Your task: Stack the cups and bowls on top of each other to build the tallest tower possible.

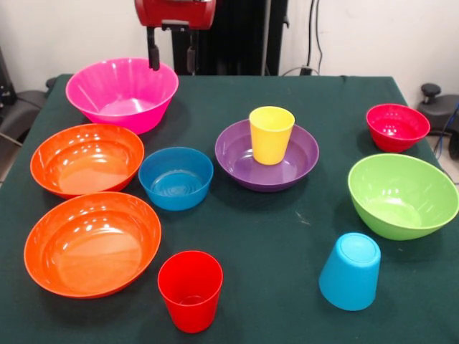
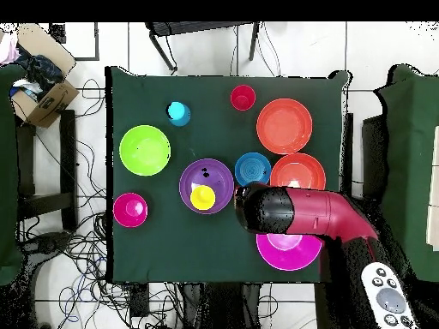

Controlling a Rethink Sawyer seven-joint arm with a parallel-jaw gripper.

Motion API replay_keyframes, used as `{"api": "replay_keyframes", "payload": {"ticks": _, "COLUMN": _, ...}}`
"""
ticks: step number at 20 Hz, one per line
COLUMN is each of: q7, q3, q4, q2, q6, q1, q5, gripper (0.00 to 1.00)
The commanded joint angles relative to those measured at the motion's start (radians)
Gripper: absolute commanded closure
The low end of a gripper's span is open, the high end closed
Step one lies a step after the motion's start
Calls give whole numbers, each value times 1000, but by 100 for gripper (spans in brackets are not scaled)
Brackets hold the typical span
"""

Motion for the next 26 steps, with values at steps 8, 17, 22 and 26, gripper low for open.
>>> {"api": "replay_keyframes", "payload": {"ticks": 8, "q7": 102, "q3": -78, "q4": -12, "q2": 91, "q6": -66, "q1": 93, "q5": -93, "gripper": 0}}
{"api": "replay_keyframes", "payload": {"ticks": 17, "q7": 119, "q3": -175, "q4": -56, "q2": 100, "q6": -44, "q1": 169, "q5": -165, "gripper": 0}}
{"api": "replay_keyframes", "payload": {"ticks": 22, "q7": 110, "q3": -204, "q4": -74, "q2": 94, "q6": -21, "q1": 193, "q5": -174, "gripper": 0}}
{"api": "replay_keyframes", "payload": {"ticks": 26, "q7": 108, "q3": -213, "q4": -76, "q2": 106, "q6": -42, "q1": 201, "q5": -169, "gripper": 0}}
